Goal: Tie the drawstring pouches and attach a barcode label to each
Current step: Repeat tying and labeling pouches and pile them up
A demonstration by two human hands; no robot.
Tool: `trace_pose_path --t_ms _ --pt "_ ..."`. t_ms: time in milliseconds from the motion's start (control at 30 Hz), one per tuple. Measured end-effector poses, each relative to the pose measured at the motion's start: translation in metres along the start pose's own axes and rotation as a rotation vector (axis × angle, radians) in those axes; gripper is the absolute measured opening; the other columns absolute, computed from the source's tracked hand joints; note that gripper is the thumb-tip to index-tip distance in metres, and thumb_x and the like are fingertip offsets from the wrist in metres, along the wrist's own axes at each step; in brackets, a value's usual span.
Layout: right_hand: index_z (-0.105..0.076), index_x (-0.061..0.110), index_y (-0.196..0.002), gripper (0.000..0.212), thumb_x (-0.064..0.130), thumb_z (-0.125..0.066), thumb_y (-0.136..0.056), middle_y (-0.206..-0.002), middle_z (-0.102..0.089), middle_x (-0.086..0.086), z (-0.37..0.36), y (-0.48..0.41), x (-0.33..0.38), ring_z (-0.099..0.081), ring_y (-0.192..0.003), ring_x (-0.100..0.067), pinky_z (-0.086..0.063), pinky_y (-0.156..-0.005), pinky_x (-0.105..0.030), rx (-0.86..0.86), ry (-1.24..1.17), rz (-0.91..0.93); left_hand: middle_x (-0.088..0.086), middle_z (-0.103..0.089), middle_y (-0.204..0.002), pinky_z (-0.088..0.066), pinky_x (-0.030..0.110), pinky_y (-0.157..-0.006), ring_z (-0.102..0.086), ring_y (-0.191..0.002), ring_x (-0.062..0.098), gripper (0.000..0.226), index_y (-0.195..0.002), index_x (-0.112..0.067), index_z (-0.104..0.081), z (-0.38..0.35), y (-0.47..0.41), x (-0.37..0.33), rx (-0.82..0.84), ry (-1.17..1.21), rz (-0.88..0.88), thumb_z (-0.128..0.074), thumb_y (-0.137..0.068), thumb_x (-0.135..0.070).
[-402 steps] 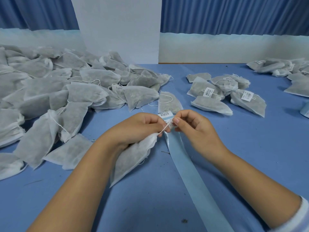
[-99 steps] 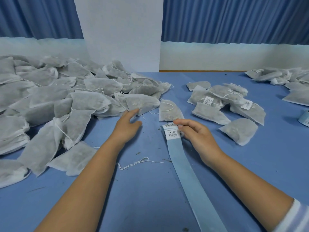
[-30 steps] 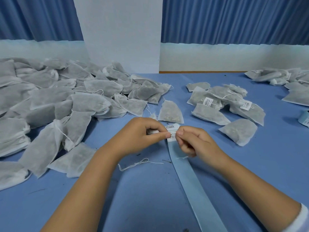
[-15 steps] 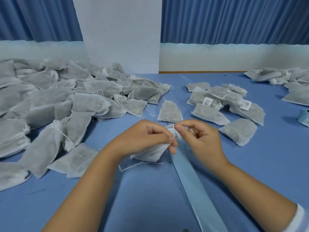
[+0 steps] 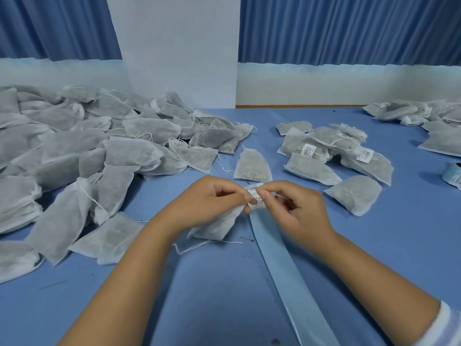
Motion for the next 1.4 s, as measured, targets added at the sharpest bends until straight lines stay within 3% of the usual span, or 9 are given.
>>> trace_pose_path --t_ms 67,167,367,500,800,1000,1100,1300,1400 --pt "-0.075 0.02 -0.09 0.007 0.024 -0.068 -0.09 -0.072 -0.065 0.006 0.002 -0.003 -0.001 -0.051 -0.059 -0.009 -0.036 -0.058 -0.011 -0.003 -0.014 -0.025 -0.006 -0.075 -0.085 -0.045 0.032 -0.098 -0.066 -0.091 0.008 0.018 -0.085 -0.028 -0.078 -0.004 0.004 -0.003 0.132 0.041 0.008 -0.062 -0.093 -0.032" --pt "-0.076 0.016 -0.09 0.007 0.013 -0.07 -0.088 -0.075 -0.064 0.006 -0.004 -0.003 -0.004 -0.055 -0.068 -0.003 -0.038 -0.067 -0.009 0.089 -0.108 -0.121 -0.007 -0.071 -0.078 -0.046 0.025 -0.087 -0.064 -0.081 0.003 0.019 -0.074 -0.032 -0.075 -0.01 0.005 -0.005 0.173 0.054 0.021 -0.058 -0.084 -0.035" --pt "-0.069 0.025 -0.115 0.028 0.016 -0.071 -0.088 -0.112 -0.064 0.007 -0.006 -0.002 -0.008 -0.054 -0.113 -0.01 -0.04 -0.102 -0.028 0.109 -0.038 -0.219 -0.005 -0.062 -0.065 -0.042 0.026 -0.073 -0.056 -0.063 0.009 0.016 -0.064 -0.025 -0.072 -0.006 -0.002 0.002 0.02 0.231 0.092 -0.062 -0.07 -0.035" --pt "-0.073 0.028 -0.091 0.022 0.007 -0.074 -0.084 -0.093 -0.067 0.007 0.0 -0.002 -0.002 -0.06 -0.096 -0.013 -0.043 -0.086 -0.025 0.015 -0.109 -0.173 -0.006 -0.064 -0.065 -0.044 0.026 -0.075 -0.058 -0.065 0.009 0.018 -0.066 -0.026 -0.073 0.0 -0.004 0.004 -0.007 0.254 0.064 -0.059 -0.075 -0.033" --pt "-0.077 0.015 -0.086 0.009 0.007 -0.074 -0.084 -0.084 -0.072 0.002 -0.012 0.001 -0.003 -0.059 -0.075 -0.019 -0.039 -0.064 -0.018 0.148 -0.38 -0.363 -0.007 -0.073 -0.077 -0.041 0.025 -0.086 -0.063 -0.08 0.002 0.019 -0.066 -0.03 -0.07 -0.009 -0.004 0.002 0.045 0.207 0.065 -0.056 -0.079 -0.033" --pt "-0.067 0.014 -0.076 0.018 0.0 -0.065 -0.086 -0.074 -0.064 0.009 -0.012 0.001 -0.007 -0.044 -0.056 -0.004 -0.035 -0.058 -0.015 0.16 -0.361 -0.416 -0.01 -0.072 -0.1 -0.042 0.017 -0.085 -0.065 -0.087 0.002 0.022 -0.071 -0.023 -0.073 -0.008 -0.006 0.002 -0.072 0.148 0.015 -0.064 -0.09 -0.017" --pt "-0.063 0.018 -0.076 0.022 0.0 -0.063 -0.087 -0.072 -0.06 0.016 -0.013 0.001 -0.009 -0.044 -0.055 -0.001 -0.035 -0.058 -0.014 0.172 -0.359 -0.435 -0.015 -0.057 -0.121 -0.038 0.003 -0.077 -0.061 -0.098 -0.002 0.015 -0.072 -0.019 -0.072 -0.006 -0.008 0.0 -0.175 0.027 -0.05 -0.067 -0.086 -0.014" --pt "-0.048 0.016 -0.084 0.03 0.01 -0.077 -0.079 -0.082 -0.067 0.001 -0.015 0.002 -0.006 -0.058 -0.074 -0.013 -0.044 -0.063 -0.03 0.131 -0.503 -0.377 -0.016 -0.058 -0.119 -0.04 0.006 -0.077 -0.062 -0.096 0.014 0.023 -0.067 -0.023 -0.069 -0.007 -0.007 0.0 -0.18 0.012 -0.041 -0.066 -0.086 -0.012" --pt "-0.053 0.018 -0.088 0.025 0.008 -0.076 -0.083 -0.081 -0.068 0.002 -0.016 0.003 -0.008 -0.058 -0.072 -0.013 -0.045 -0.064 -0.032 0.127 -0.434 -0.37 -0.017 -0.058 -0.116 -0.039 0.005 -0.073 -0.061 -0.088 0.015 0.022 -0.067 -0.022 -0.07 -0.008 -0.007 0.001 -0.204 -0.032 -0.033 -0.066 -0.086 -0.011"
Point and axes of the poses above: each hand's wrist, its own y-axis away from the middle knuckle, its own z-axis out of the back of the hand, x = y × z, the point moved 4 cm from there along -y, towards the middle knuckle
